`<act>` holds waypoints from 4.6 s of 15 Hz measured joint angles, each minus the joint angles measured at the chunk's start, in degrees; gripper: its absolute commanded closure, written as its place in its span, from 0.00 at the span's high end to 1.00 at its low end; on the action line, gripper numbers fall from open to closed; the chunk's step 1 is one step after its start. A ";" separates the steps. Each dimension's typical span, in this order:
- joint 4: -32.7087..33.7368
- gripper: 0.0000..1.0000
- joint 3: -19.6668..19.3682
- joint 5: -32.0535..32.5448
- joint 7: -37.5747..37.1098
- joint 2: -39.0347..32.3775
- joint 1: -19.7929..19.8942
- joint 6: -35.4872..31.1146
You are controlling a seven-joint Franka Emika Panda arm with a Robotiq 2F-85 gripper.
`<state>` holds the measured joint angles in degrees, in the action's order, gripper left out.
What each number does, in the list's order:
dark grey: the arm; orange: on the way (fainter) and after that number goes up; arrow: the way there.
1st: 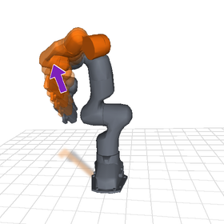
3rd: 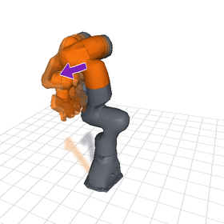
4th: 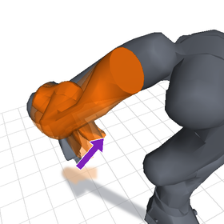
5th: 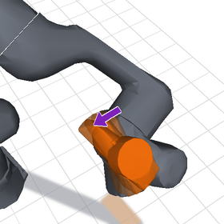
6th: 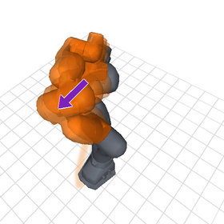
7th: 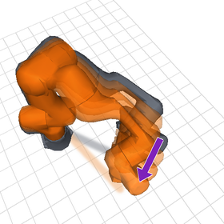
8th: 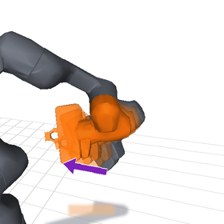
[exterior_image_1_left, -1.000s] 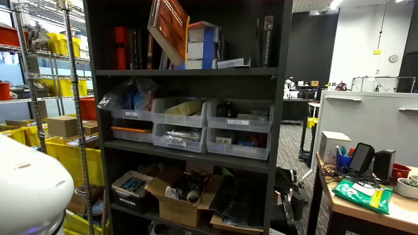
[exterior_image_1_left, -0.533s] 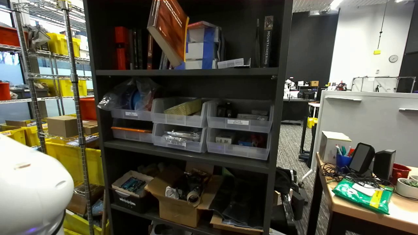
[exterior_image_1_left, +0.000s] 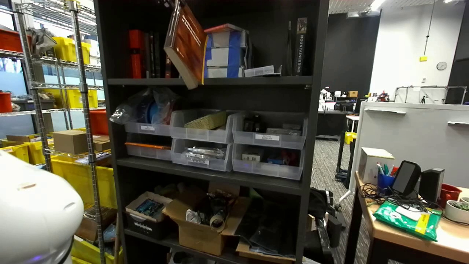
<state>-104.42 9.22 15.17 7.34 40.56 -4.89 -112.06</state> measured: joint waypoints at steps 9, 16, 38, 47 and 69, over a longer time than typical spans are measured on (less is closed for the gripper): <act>1.71 0.08 -1.27 2.51 -0.44 -2.13 2.14 -1.66; 6.54 0.08 -3.48 4.82 -0.17 -4.57 4.42 -3.97; 13.90 0.08 -5.59 4.82 -0.44 -12.05 7.28 -10.28; 13.87 0.08 -7.97 4.82 -1.72 -18.24 8.18 -25.03; 12.18 0.91 -7.54 4.43 -6.98 -20.80 8.44 -33.46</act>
<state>-92.24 1.68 19.60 0.36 19.76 3.54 -145.52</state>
